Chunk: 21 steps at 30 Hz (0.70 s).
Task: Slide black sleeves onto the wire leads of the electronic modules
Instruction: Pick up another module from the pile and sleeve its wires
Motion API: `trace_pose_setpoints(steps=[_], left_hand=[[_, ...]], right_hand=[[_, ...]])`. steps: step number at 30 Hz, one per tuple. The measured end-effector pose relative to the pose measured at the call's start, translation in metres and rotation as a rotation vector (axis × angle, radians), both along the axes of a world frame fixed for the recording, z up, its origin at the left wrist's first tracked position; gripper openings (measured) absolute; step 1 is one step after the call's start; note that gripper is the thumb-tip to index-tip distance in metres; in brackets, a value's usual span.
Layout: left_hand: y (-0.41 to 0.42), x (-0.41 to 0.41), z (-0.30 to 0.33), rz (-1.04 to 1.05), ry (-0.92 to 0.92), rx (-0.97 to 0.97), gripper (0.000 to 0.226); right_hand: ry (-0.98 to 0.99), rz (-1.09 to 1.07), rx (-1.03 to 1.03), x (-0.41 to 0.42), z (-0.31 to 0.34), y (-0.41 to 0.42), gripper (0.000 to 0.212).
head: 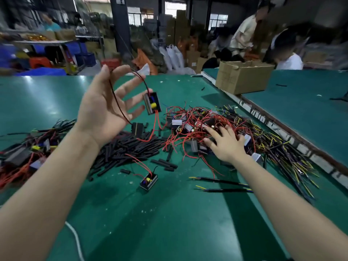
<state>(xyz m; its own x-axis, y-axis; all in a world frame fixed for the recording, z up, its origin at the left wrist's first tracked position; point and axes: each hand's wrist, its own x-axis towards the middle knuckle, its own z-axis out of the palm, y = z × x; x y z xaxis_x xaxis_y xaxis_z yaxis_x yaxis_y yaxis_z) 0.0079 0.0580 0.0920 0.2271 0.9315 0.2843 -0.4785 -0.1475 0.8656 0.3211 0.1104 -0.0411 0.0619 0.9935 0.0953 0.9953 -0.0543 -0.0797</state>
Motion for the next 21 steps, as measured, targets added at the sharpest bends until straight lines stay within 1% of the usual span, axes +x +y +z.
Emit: trace_pose_setpoints(steps=[2, 3, 4, 6, 8, 9, 10, 11, 13, 14, 15, 17, 18, 19, 20, 21], left_hand=[[-0.003, -0.002, -0.012, -0.028, -0.022, -0.038, 0.039], [-0.005, -0.004, -0.018, -0.04, -0.035, -0.048, 0.039], [-0.006, -0.006, -0.022, -0.049, -0.045, -0.058, 0.038], [-0.008, -0.013, -0.029, -0.055, -0.058, -0.077, 0.036], [-0.01, -0.017, -0.036, -0.048, -0.048, -0.094, 0.033], [-0.01, -0.019, -0.039, -0.043, -0.042, -0.104, 0.032], [-0.011, -0.02, -0.041, -0.037, -0.04, -0.116, 0.03], [-0.012, -0.021, -0.043, -0.03, -0.038, -0.127, 0.029], [-0.013, -0.022, -0.048, -0.019, -0.026, -0.146, 0.029], [-0.014, -0.024, -0.051, -0.016, -0.02, -0.157, 0.029], [-0.015, -0.026, -0.054, -0.014, -0.013, -0.166, 0.029], [-0.016, -0.031, -0.06, -0.003, -0.004, -0.181, 0.029], [-0.016, -0.034, -0.062, 0.002, -0.009, -0.189, 0.029], [-0.017, -0.036, -0.065, 0.003, -0.024, -0.198, 0.03], [-0.017, -0.039, -0.066, 0.002, -0.041, -0.211, 0.03], [-0.016, -0.041, -0.068, -0.001, -0.058, -0.225, 0.03]], right_hand=[[-0.042, -0.017, -0.021, -0.005, 0.002, 0.007, 0.052], [-0.074, -0.014, -0.008, -0.008, 0.003, 0.007, 0.052], [-0.108, -0.011, 0.048, -0.011, 0.004, 0.005, 0.051], [-0.15, 0.001, 0.288, -0.02, 0.007, -0.005, 0.045], [-0.141, 0.032, 0.551, -0.034, 0.008, -0.021, 0.034], [-0.12, 0.041, 0.641, -0.044, 0.008, -0.03, 0.03], [-0.106, 0.045, 0.672, -0.056, 0.01, -0.039, 0.027], [-0.118, 0.044, 0.658, -0.068, 0.011, -0.047, 0.024], [-0.161, 0.051, 0.547, -0.091, 0.017, -0.062, 0.027], [-0.14, 0.077, 0.463, -0.101, 0.021, -0.068, 0.032], [-0.075, 0.141, 0.368, -0.11, 0.025, -0.073, 0.037], [0.141, 0.401, 0.13, -0.124, 0.03, -0.082, 0.05], [0.188, 0.552, 0.0, -0.131, 0.032, -0.086, 0.058], [0.169, 0.675, -0.122, -0.139, 0.032, -0.091, 0.063], [0.12, 0.746, -0.216, -0.145, 0.029, -0.096, 0.063], [0.063, 0.772, -0.255, -0.15, 0.024, -0.099, 0.058]])
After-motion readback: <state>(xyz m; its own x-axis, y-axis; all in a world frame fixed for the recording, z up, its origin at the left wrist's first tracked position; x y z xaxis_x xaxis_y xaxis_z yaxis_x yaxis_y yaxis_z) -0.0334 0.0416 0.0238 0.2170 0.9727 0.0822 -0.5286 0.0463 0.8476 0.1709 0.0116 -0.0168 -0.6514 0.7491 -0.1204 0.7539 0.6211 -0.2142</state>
